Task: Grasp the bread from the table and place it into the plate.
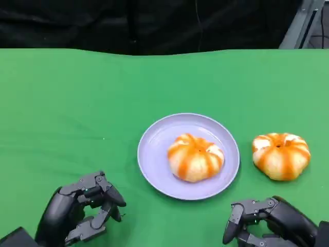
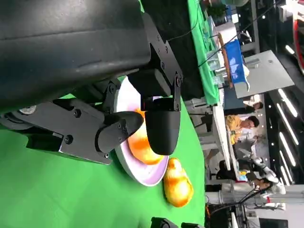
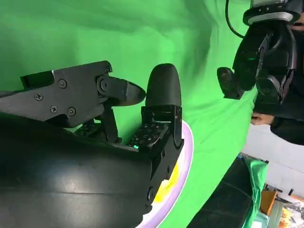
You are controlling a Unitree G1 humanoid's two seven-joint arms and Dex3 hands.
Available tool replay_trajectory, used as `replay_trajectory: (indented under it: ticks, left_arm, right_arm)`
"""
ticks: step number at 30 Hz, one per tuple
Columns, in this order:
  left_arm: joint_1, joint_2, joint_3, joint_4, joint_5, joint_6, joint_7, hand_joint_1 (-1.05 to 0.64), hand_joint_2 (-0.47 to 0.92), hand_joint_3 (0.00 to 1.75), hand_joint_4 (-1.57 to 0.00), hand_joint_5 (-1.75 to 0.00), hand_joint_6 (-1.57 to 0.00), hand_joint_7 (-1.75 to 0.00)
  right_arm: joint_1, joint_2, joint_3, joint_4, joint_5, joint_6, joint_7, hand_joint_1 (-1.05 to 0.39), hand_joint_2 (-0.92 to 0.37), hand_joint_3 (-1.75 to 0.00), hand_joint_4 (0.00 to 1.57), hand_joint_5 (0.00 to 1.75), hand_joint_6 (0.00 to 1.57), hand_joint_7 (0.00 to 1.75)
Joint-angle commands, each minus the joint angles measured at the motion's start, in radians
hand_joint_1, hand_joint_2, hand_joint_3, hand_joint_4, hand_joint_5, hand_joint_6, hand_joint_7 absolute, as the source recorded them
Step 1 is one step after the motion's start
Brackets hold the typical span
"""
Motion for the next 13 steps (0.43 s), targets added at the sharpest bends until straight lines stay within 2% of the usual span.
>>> replay_trajectory:
  ticks: [1,13]
  left_arm:
    - [-0.005,0.011,0.002,0.003,-0.005,-0.012,-0.002,-0.08,0.75,0.85,-0.71,-1.62,-0.77,-1.30]
    - [0.014,0.013,-0.012,-0.025,0.015,-0.001,0.014,-0.06,0.77,0.82,-0.72,-1.60,-0.79,-1.28]
  right_arm:
    - [0.007,-0.019,-0.010,-0.014,0.015,0.005,0.006,-0.06,-0.90,-0.50,0.70,1.59,0.78,1.11]
    - [0.017,-0.021,-0.015,-0.023,0.008,0.000,-0.008,-0.05,-0.92,-0.48,0.71,1.56,0.80,1.06]
